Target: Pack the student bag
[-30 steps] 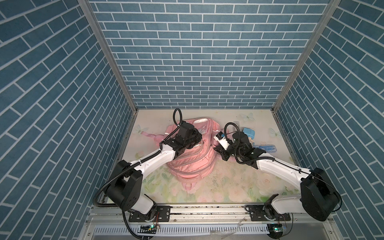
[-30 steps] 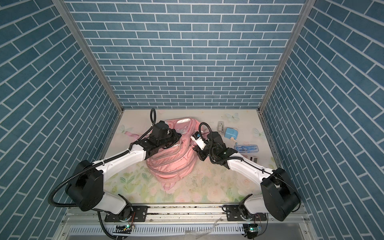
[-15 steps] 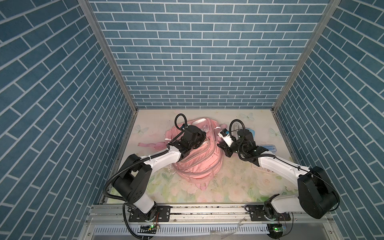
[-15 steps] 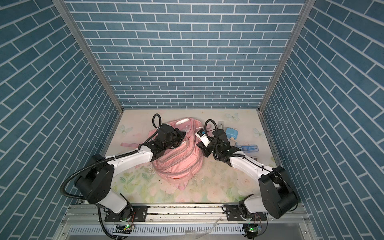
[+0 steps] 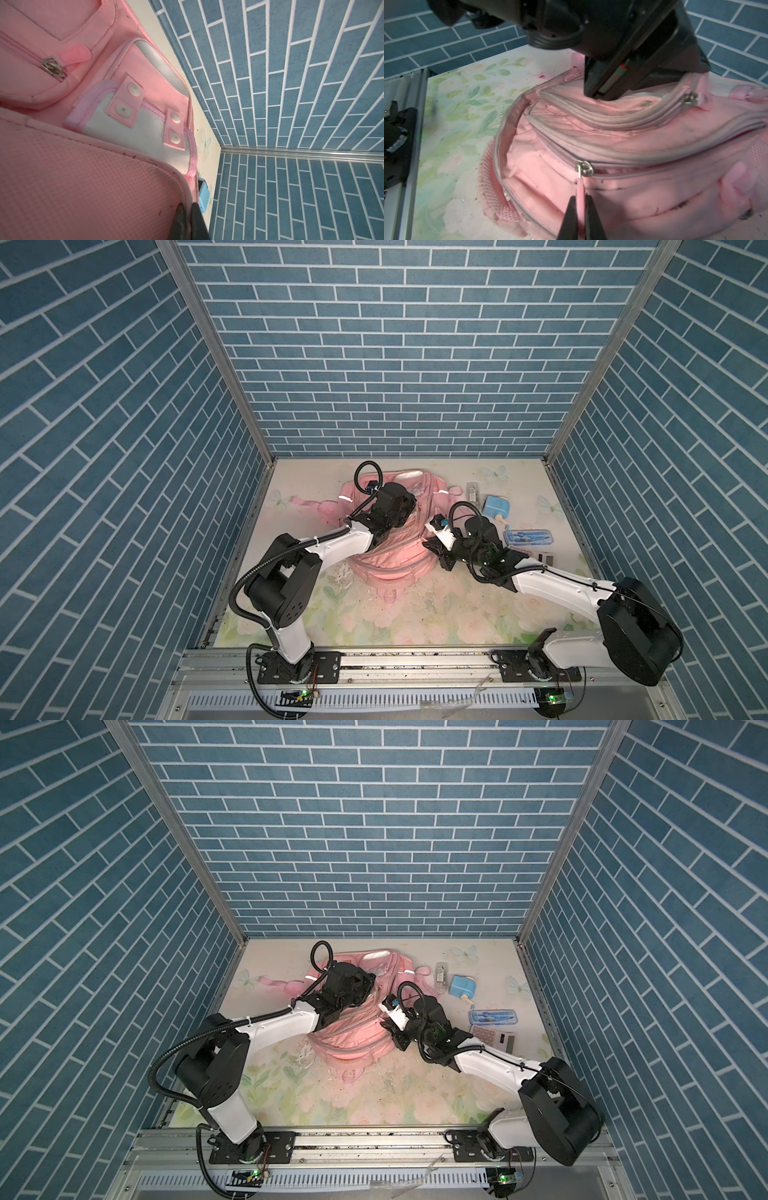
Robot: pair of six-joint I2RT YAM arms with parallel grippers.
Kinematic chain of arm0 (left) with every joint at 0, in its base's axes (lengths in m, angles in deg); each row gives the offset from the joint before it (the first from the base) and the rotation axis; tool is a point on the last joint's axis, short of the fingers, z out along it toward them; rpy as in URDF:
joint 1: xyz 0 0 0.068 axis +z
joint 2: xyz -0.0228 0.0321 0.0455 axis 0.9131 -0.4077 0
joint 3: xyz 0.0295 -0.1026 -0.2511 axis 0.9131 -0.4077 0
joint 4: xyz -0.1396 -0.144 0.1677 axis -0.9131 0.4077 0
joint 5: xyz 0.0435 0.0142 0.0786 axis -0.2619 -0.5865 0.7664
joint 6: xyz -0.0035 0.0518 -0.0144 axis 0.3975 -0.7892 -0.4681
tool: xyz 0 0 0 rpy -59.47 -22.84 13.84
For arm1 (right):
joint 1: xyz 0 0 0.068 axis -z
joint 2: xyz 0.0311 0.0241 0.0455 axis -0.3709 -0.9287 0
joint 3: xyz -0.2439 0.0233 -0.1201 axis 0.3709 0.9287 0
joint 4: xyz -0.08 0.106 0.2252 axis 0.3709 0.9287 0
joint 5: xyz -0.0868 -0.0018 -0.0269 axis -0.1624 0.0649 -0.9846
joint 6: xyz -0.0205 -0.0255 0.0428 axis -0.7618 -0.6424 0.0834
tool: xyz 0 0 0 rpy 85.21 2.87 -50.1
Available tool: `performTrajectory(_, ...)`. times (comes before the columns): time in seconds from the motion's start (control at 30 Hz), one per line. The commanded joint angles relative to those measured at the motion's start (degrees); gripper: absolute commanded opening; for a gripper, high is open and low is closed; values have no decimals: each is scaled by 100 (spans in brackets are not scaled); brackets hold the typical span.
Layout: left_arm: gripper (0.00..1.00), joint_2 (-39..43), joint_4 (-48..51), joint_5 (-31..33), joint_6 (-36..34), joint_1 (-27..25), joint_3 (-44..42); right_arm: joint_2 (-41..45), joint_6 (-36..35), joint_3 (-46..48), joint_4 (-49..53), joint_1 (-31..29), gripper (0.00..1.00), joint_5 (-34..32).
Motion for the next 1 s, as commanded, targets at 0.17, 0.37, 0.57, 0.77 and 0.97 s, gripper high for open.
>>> performTrajectory(0.17,0,73,-451,713,-77,-27,358,-77,307,-81,-369,-287,0,708)
performTrajectory(0.37,0,644,-149,1280,-278,-134,9,250,421,91,-496,-153,0,431)
performTrajectory(0.57,49,336,-311,334,-1721,-56,373,320,312,38,-166,68,0,503)
performTrajectory(0.77,58,498,818,-1799,-4730,599,437,408,347,182,-191,178,0,509)
performTrajectory(0.97,61,1266,2878,-2243,-9315,716,117,415,355,201,-198,248,0,460)
